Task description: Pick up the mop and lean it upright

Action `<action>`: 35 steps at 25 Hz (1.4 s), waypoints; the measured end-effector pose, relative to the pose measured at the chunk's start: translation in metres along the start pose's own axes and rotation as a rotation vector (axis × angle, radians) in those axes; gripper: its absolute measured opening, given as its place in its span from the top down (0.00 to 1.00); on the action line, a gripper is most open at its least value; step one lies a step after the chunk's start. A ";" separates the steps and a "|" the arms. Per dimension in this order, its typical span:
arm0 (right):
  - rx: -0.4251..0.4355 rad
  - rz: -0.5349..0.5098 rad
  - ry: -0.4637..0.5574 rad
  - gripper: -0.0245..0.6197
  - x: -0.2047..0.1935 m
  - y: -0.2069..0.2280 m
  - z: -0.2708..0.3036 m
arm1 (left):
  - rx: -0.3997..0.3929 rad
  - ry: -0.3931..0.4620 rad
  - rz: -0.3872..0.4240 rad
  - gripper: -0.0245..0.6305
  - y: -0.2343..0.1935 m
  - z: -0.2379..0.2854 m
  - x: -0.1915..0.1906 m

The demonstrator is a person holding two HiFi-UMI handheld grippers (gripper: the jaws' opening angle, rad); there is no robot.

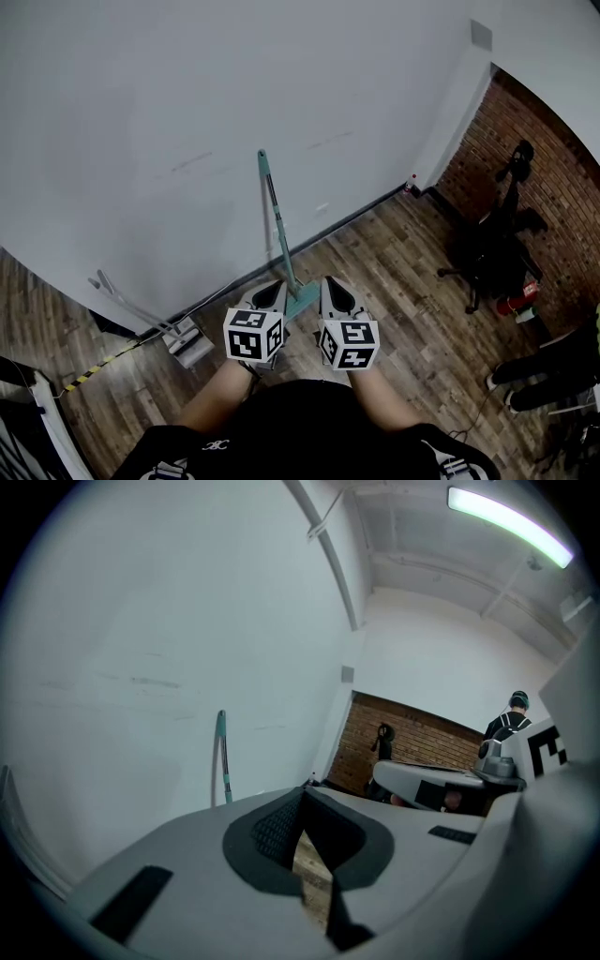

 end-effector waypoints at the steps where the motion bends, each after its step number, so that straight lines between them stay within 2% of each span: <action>1: -0.005 0.002 0.002 0.94 -0.001 -0.003 -0.001 | -0.006 0.001 0.004 0.97 -0.001 -0.003 0.000; 6: -0.013 -0.004 -0.008 0.94 -0.007 -0.016 -0.002 | -0.013 0.000 -0.007 0.97 -0.013 -0.013 -0.006; 15: 0.041 -0.005 -0.061 0.94 -0.024 -0.021 0.021 | 0.013 -0.026 -0.037 0.97 -0.029 -0.003 -0.018; 22: 0.096 -0.004 -0.062 0.94 -0.012 -0.011 0.079 | 0.049 -0.030 -0.018 0.97 -0.055 0.035 0.004; 27: 0.127 -0.024 -0.079 0.94 -0.008 0.005 0.124 | 0.092 -0.032 -0.037 0.97 -0.076 0.070 0.019; 31: 0.130 -0.016 -0.061 0.94 0.010 0.025 0.161 | 0.119 -0.031 -0.038 0.97 -0.085 0.098 0.033; 35: 0.169 -0.012 -0.050 0.94 0.028 0.039 0.193 | 0.158 -0.033 -0.054 0.97 -0.094 0.122 0.047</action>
Point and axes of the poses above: the fingertips, and each gripper's own axes: z forward along the fingers, y to its right, x out of its top, the point moved 5 cm from there along -z, backward along the fingers, and after that the axes turned 11 degrees about -x, right-handed, at the moved point
